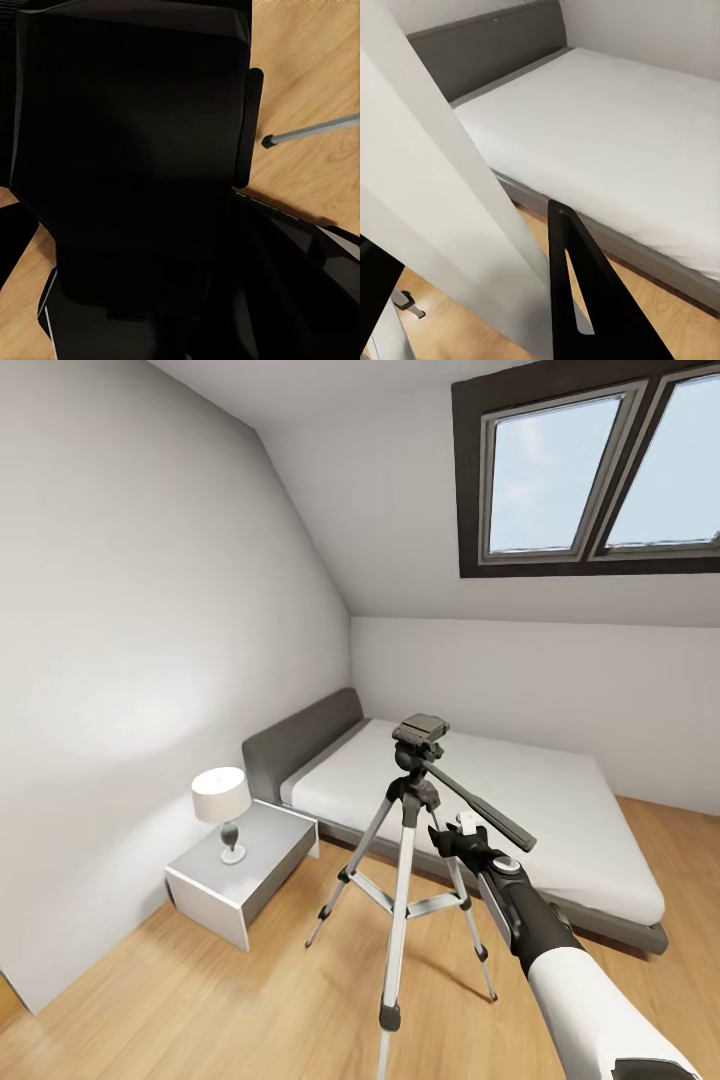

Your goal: Attach the digital camera to the camera tripod in the bedroom.

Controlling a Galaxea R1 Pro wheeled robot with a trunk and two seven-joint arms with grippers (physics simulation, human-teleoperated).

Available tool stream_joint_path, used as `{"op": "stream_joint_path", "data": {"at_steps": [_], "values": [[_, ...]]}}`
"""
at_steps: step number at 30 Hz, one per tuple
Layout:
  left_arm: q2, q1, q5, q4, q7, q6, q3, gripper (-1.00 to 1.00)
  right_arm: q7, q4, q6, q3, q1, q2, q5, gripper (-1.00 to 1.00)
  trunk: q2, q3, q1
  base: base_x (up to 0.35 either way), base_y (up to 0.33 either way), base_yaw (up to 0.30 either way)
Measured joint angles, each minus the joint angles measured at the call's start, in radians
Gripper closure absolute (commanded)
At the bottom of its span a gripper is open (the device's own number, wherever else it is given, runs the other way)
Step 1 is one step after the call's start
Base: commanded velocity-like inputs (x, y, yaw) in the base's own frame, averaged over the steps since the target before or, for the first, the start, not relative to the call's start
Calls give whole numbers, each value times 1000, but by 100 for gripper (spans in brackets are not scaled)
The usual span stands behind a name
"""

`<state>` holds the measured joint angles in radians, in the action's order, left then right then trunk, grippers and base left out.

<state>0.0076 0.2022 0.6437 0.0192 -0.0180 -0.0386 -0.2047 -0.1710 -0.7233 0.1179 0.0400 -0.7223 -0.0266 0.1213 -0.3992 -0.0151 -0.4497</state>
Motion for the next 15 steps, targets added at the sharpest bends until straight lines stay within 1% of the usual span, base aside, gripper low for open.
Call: {"op": "stream_joint_path", "data": {"at_steps": [6,11,15], "values": [[0,0,0,0,0,0,0,100,-1,0,3,-1,0,0,0,100,0,0,0,1,0,0],[0,0,1,0,0,0,0,100,1,0,-2,-1,0,0,0,100,0,0,0,91,0,0],[0,0,1,0,0,0,0,100,2,1,-3,-1,0,0,0,100,0,0,0,41,0,0]]}}
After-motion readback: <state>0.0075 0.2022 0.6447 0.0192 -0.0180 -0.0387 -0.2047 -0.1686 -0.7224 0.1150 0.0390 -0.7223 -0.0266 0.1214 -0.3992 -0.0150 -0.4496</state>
